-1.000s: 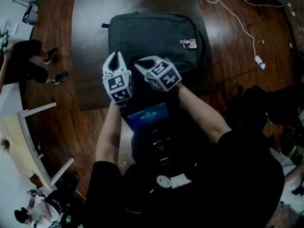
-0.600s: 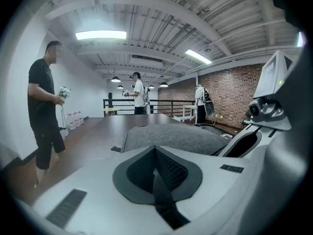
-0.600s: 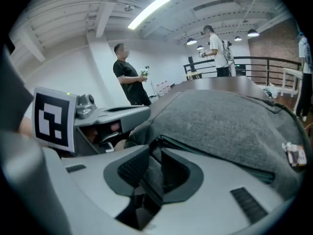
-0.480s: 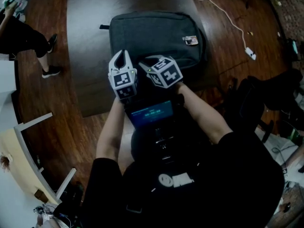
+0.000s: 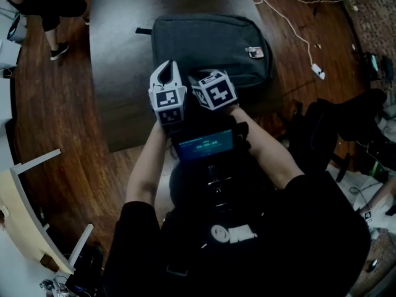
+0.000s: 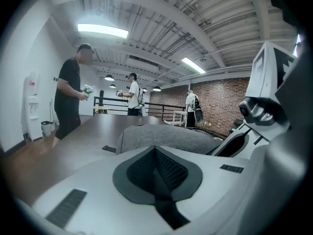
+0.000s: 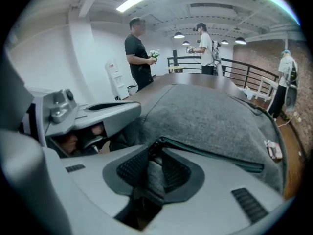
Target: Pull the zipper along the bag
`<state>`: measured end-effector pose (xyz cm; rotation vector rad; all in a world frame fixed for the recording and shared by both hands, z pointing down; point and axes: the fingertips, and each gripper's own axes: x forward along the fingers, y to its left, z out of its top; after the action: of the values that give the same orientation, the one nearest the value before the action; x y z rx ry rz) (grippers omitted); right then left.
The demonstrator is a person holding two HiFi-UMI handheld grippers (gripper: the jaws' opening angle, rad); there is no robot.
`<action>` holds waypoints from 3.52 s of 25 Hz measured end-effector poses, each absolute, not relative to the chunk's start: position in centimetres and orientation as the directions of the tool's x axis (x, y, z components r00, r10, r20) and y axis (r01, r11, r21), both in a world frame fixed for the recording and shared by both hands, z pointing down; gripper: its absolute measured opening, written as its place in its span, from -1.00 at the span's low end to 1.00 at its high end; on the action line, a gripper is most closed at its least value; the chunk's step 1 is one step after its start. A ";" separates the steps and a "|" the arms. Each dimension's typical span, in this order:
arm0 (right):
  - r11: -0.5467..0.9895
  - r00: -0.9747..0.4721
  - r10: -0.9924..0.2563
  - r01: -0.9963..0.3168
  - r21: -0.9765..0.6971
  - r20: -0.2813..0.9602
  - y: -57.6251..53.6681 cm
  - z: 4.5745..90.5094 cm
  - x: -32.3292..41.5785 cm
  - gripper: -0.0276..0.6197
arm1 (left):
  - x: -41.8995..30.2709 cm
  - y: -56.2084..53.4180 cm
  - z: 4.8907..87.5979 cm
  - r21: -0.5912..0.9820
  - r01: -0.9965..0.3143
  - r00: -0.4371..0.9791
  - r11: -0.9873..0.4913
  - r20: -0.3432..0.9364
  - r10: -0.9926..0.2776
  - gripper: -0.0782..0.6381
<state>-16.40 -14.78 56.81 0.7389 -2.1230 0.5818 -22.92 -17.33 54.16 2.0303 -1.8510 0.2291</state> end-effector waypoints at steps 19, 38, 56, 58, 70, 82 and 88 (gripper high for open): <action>0.721 -0.387 -0.424 -0.692 0.047 0.818 -14.8 56.9 -15.9 -0.74 | -21.8 -16.8 53.5 0.222 -0.959 0.241 -0.178 0.299 -0.923 -0.77; 0.666 -0.594 -0.244 -0.677 -0.313 0.767 -16.0 54.8 -13.9 -0.91 | -21.4 -17.0 52.7 0.146 -0.976 0.204 -0.165 0.321 -0.925 -0.77; 0.792 -0.583 -0.200 -0.570 -0.221 0.787 -14.1 55.8 -16.4 -0.48 | -23.7 -18.7 55.6 0.103 -0.988 0.152 -0.115 0.513 -0.845 -0.77; 0.811 -0.546 -0.218 -0.562 -0.162 0.809 -14.1 56.1 -16.3 -0.45 | -23.3 -18.9 55.7 0.126 -0.985 0.167 -0.118 0.512 -0.843 -0.77; 0.839 -0.369 -0.393 -0.520 0.164 0.842 -15.2 56.9 -15.4 -0.77 | -22.8 -19.2 55.8 0.190 -0.973 0.207 -0.127 0.498 -0.842 -0.77; 0.910 -0.299 -0.370 -0.307 0.278 0.880 -14.3 55.4 -15.2 -0.78 | -22.8 -18.7 53.9 0.104 -0.984 0.175 -0.144 0.427 -0.887 -0.77; 0.934 -0.354 -0.211 -0.347 0.082 0.911 -15.3 55.0 -15.5 -0.79 | -19.9 -19.1 51.7 0.072 -0.958 0.286 -0.278 0.331 -0.899 -0.77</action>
<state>-15.50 -15.32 55.00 0.4038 -1.9480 0.1483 -19.91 -19.06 51.74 2.2996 -1.7056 0.3292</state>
